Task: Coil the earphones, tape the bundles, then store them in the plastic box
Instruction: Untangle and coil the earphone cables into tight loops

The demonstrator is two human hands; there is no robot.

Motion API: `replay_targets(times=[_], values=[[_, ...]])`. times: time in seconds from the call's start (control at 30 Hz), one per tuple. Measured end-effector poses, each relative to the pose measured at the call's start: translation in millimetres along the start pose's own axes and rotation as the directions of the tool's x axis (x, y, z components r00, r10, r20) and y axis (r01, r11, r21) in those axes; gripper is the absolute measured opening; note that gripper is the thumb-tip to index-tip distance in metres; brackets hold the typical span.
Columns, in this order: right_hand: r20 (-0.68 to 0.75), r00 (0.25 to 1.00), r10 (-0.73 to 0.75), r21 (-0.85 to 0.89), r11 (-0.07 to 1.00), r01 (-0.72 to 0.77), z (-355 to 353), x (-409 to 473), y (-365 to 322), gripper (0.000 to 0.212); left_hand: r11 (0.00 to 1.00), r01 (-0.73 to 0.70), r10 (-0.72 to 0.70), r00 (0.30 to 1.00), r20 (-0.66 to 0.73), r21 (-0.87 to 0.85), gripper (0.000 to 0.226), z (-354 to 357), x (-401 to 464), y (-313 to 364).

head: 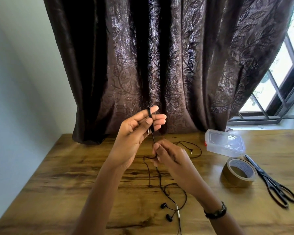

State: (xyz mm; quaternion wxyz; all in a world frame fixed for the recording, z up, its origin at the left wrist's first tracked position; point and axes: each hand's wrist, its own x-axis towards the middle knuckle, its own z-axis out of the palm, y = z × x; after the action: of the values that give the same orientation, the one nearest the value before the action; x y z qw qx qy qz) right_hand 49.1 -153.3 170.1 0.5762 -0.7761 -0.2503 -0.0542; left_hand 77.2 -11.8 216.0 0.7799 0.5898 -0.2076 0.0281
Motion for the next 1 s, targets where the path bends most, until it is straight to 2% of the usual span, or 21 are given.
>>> replay_targets(times=[0.1,0.23,0.4,0.53,0.63,0.87,1.0], values=[[-0.023,1.000,-0.021,-0.072,0.997,0.019,-4.6,-2.1,-7.3,0.018,0.993,-0.030,0.030,1.000,0.002,0.112,0.034,1.3,-1.1,-4.1],[-0.073,0.997,-0.014,-0.038,0.999,0.011,-13.2,-5.0,-21.3,0.016,0.959,-0.061,0.063,0.998,0.001,0.277,0.037,-1.2,-2.1,-8.5],[-0.106,0.989,-0.101,-0.189,0.979,0.080,-25.4,0.2,-36.8,0.012,0.918,-0.043,-0.002,0.994,0.113,0.394,0.039,-3.9,-7.6,-7.9],[-0.118,0.953,-0.279,-0.411,0.888,0.209,-41.3,14.6,-46.4,0.009,0.936,-0.028,-0.044,0.980,0.196,0.352,0.033,-2.4,-12.5,-2.3],[-0.085,0.938,-0.336,-0.502,0.828,0.251,-53.5,27.4,-49.5,0.008,0.950,-0.016,-0.061,0.970,0.237,0.311,0.032,-1.0,-16.7,2.8],[-0.044,0.933,-0.358,-0.450,0.841,0.301,-59.9,41.7,-48.5,0.010,0.970,-0.026,-0.042,0.961,0.273,0.241,0.032,1.8,-19.4,13.1],[-0.059,0.955,-0.291,-0.303,0.917,0.261,-56.0,40.9,-37.8,0.014,0.990,-0.044,0.009,0.968,0.252,0.134,0.031,0.9,-19.4,13.4]])
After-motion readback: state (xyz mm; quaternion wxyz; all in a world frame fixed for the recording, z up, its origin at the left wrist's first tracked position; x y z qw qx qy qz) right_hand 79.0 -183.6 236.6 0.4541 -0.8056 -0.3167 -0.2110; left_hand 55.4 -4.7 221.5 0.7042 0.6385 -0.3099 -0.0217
